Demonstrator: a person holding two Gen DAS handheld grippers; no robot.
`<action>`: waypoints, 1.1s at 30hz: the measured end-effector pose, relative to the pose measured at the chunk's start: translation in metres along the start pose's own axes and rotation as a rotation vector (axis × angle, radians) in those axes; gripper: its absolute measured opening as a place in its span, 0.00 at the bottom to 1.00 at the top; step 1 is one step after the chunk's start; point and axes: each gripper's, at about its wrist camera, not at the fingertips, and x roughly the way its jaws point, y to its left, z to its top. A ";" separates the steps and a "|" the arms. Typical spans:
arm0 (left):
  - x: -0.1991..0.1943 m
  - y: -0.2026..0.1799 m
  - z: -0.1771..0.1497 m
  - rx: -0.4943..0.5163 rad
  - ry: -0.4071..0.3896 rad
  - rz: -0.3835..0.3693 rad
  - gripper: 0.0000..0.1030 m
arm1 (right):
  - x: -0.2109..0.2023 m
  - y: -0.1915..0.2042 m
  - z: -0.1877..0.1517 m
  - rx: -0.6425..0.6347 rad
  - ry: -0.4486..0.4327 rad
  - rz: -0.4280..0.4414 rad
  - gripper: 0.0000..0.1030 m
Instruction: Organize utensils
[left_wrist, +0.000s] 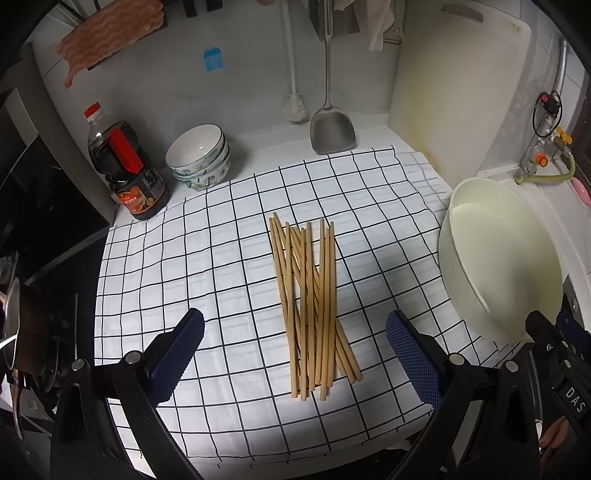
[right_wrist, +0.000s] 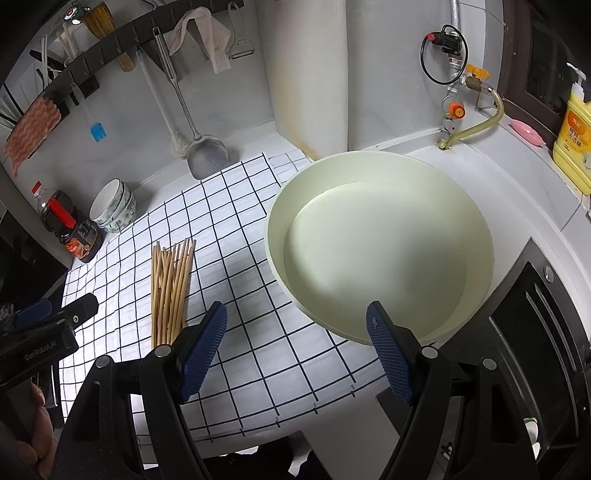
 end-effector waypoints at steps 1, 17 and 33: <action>0.000 0.000 0.000 0.000 -0.001 0.000 0.94 | 0.000 0.000 0.000 0.000 -0.001 0.000 0.72; 0.000 0.002 -0.001 -0.001 0.005 -0.004 0.94 | -0.002 0.003 -0.001 0.001 -0.002 0.002 0.72; 0.000 0.003 -0.002 -0.002 0.005 -0.005 0.94 | 0.000 0.007 -0.001 -0.006 -0.001 0.006 0.72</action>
